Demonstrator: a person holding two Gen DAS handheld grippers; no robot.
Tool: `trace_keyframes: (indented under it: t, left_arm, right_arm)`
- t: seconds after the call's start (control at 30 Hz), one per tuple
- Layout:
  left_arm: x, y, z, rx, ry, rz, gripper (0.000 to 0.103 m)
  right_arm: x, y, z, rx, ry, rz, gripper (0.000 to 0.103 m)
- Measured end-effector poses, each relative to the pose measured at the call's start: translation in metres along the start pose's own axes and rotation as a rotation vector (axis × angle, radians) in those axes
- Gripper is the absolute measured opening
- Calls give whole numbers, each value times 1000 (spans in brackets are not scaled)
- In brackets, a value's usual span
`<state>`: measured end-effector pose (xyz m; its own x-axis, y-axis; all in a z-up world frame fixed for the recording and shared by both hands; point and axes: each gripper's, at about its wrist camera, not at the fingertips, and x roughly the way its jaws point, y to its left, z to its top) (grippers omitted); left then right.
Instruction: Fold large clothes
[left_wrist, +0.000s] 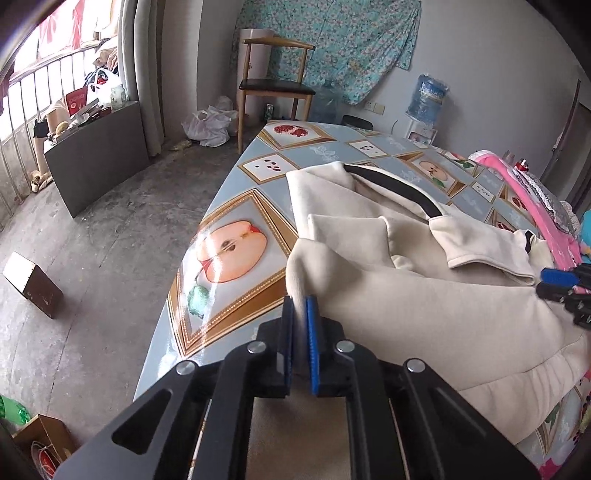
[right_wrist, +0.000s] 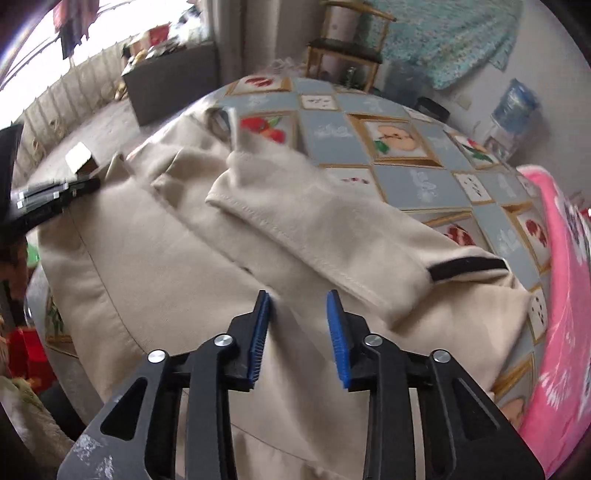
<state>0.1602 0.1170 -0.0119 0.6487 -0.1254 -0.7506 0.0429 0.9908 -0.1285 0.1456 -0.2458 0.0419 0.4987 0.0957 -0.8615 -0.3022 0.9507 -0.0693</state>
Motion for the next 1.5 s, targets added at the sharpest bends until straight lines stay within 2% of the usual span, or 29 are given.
trace_keyframes:
  t: [0.1,0.23,0.37,0.47,0.53,0.6,0.67,0.77,0.83,0.9,1.0,1.07,1.13,1.23,1.3,1.37,1.4,1.47,1.5]
  left_arm:
    - [0,1,-1,-2,0,1,7]
    - [0,1,-1,-5,-1,8,8]
    - [2,1,-2,-9,-2,17,8]
    - [3,-2,-2,-2,-3,31,8]
    - [3,-2,-2,1,-3,38,8]
    - [4,-2,-2,1,-1,40,8]
    - [4,-2,-1,0,-1,40,8]
    - [4,-2,-1,0,-2,41,8]
    - [3,-1,-1,-1,-7,38,8]
    - [3,0,-1,-4,-11,35,8]
    - [4,1,-2,-6,-12,33,8]
    - [4,2,-1,-6,-10,33,8]
    - [5,3,-1,-14,-6,25,8]
    - [2,8,2,-33,5,-4,11]
    - [-5,10,5,-42,6,-19,17]
    - [-19,9,7,-35,-10,-18,25]
    - [-29,7,7,-26,-25,-25,27]
    - [-48,-1,6,8,-48,-57,41]
    - [-59,-7,4,32,-58,-89,44]
  right_arm:
    - [-39,-55,-15,155,-42,-77,39]
    - [-61,-100,-49,260,-8,-137,44]
    - [-45,-98,-78,233,79,-134,44]
    - [-24,-84,-85,159,100,-214,44]
    - [-15,-81,-87,142,94,-240,38]
    - [-10,-84,-85,152,83,-227,17]
    - [-19,-83,-85,157,41,-228,7]
    - [-47,-85,-81,191,-65,-237,5]
    - [-64,-90,-81,239,-146,-207,5]
    - [-68,-97,-82,289,-191,-199,5]
    - [-42,-112,-89,382,-156,-165,5]
    - [-16,-117,-97,424,-81,-155,6]
    - [-6,-118,-102,454,-42,-152,11]
    - [-29,-114,-98,463,-84,-164,23]
    - [-57,-106,-93,446,-139,-174,48]
    - [-82,-94,-89,413,-180,-166,54]
    - [-91,-88,-87,395,-193,-146,60]
    - [-102,-69,-86,351,-201,-84,74]
    - [-103,-56,-87,321,-194,-48,78]
